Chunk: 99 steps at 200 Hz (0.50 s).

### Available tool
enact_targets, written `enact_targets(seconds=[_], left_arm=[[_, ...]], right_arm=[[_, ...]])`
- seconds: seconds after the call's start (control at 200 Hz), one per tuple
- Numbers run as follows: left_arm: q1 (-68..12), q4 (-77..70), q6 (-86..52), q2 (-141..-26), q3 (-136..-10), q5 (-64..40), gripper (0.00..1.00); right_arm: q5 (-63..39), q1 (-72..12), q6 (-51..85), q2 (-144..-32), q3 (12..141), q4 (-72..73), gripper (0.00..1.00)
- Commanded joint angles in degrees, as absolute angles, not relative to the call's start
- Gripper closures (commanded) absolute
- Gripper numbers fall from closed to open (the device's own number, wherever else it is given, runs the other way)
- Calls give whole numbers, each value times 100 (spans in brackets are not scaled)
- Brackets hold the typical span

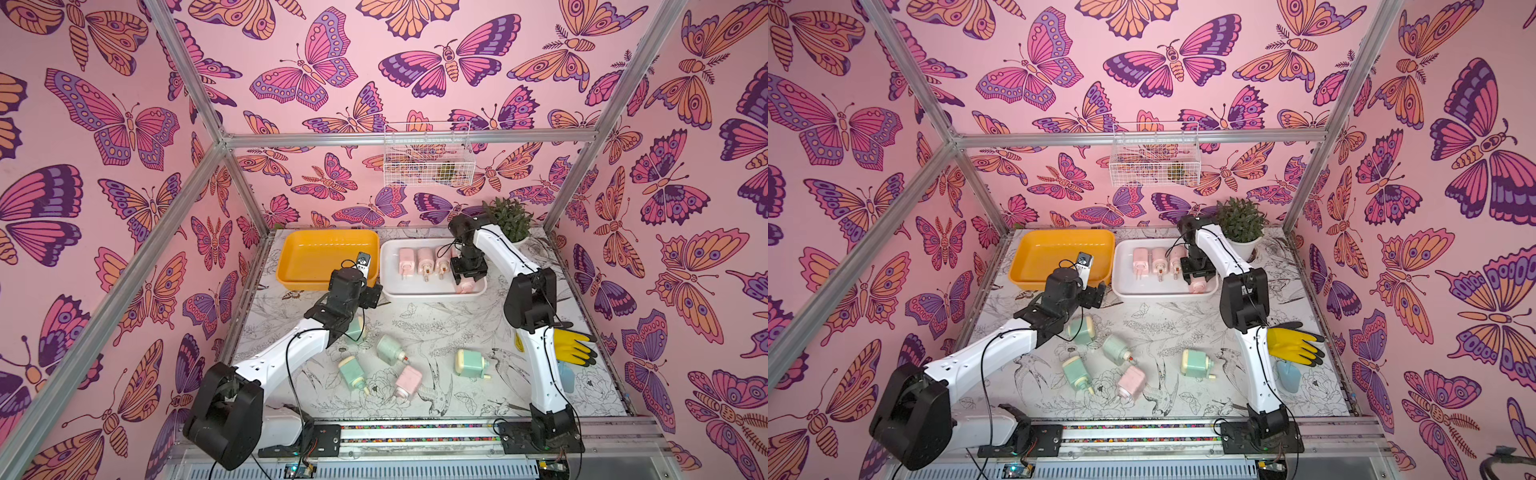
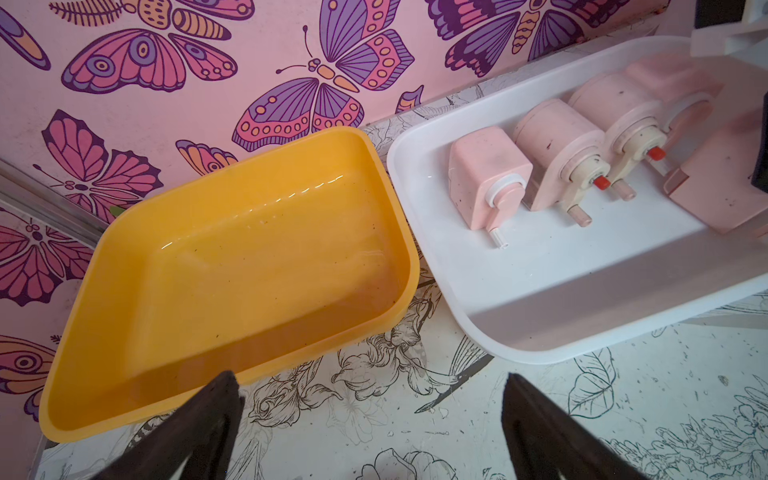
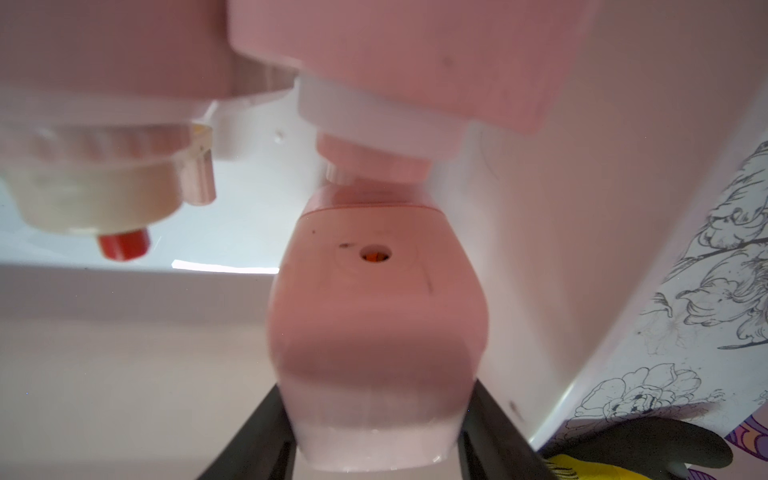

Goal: Place the pencil sharpeners by color into the storage box
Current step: Adjust the pencil sharpener in the storage box.

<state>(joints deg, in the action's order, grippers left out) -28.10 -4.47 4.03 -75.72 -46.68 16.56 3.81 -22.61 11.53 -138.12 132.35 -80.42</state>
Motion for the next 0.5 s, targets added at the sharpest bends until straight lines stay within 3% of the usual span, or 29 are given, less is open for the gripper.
enact_targets(seconds=[0.0, 0.18, 0.491], left_arm=[[-2817, -482, 444, -7603, -4722, 1764, 0], [-2813, -483, 449, -7587, -4716, 1793, 0], [-2815, -484, 415, -7596, -4716, 1758, 0]], right_arm=[[397, -2242, 1220, -14148, 13584, -8334, 63], [531, -2241, 1239, -14177, 13755, -8327, 38], [602, -2241, 1291, -13873, 13589, -7944, 19]])
